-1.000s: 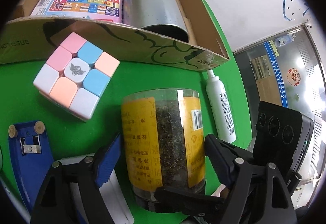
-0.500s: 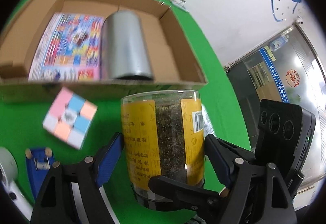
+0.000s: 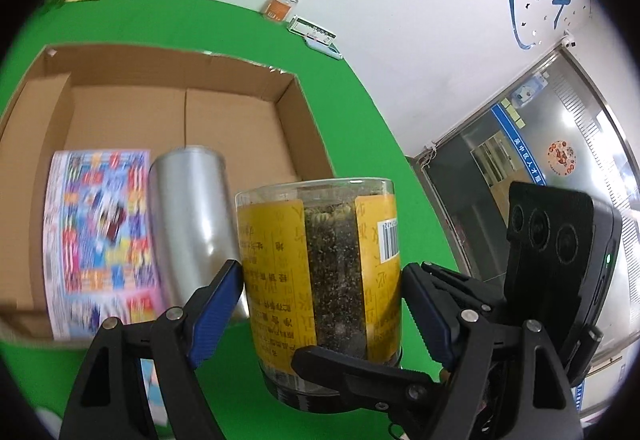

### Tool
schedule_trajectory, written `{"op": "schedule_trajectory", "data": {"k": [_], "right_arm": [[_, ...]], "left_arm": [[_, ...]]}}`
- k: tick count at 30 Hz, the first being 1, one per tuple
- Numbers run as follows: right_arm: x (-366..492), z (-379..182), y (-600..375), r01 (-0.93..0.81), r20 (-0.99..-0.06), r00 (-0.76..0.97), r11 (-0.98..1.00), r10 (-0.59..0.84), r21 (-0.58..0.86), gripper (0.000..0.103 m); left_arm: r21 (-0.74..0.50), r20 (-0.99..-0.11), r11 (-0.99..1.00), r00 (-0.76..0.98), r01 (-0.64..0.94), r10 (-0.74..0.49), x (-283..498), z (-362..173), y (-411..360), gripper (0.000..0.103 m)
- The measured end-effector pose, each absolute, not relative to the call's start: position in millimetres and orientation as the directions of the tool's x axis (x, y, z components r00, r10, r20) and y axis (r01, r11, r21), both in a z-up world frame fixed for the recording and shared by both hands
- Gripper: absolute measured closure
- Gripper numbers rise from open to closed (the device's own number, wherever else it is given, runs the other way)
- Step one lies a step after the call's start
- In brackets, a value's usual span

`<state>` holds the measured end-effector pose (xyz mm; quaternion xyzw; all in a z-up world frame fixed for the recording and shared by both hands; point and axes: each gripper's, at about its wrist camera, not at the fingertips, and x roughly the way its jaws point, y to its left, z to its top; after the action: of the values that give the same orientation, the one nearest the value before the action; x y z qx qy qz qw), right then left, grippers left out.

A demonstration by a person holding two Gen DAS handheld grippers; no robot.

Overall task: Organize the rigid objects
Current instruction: 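Carry the yellow jar into the box beside the silver cylinder and release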

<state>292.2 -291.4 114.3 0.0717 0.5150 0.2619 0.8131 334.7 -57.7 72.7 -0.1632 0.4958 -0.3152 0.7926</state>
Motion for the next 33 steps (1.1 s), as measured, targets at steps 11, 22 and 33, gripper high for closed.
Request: {"op": "schedule_trajectory", "data": {"k": [11,22,33], "right_arm": [[344.7,81.5,-324.8,-0.266,-0.833,0.281,0.872,0.477,0.41,0.018],[361.6,53.3,-321.0,-0.234,-0.845,0.267,0.882,0.463,0.41,0.019],[363.7,14.5,-321.9,-0.158,-0.879,0.249,0.913,0.406,0.377,0.019]], "left_arm": [[-0.623,-0.704,0.732,0.211,0.275,-0.679,375.1,35.4,-80.4,0.022],[-0.62,-0.729,0.753,0.193,0.222,-0.657,386.2,19.9,-88.9,0.022],[-0.486,-0.799,0.833,0.251,0.266,-0.546,385.4,37.0,-98.6,0.024]]}}
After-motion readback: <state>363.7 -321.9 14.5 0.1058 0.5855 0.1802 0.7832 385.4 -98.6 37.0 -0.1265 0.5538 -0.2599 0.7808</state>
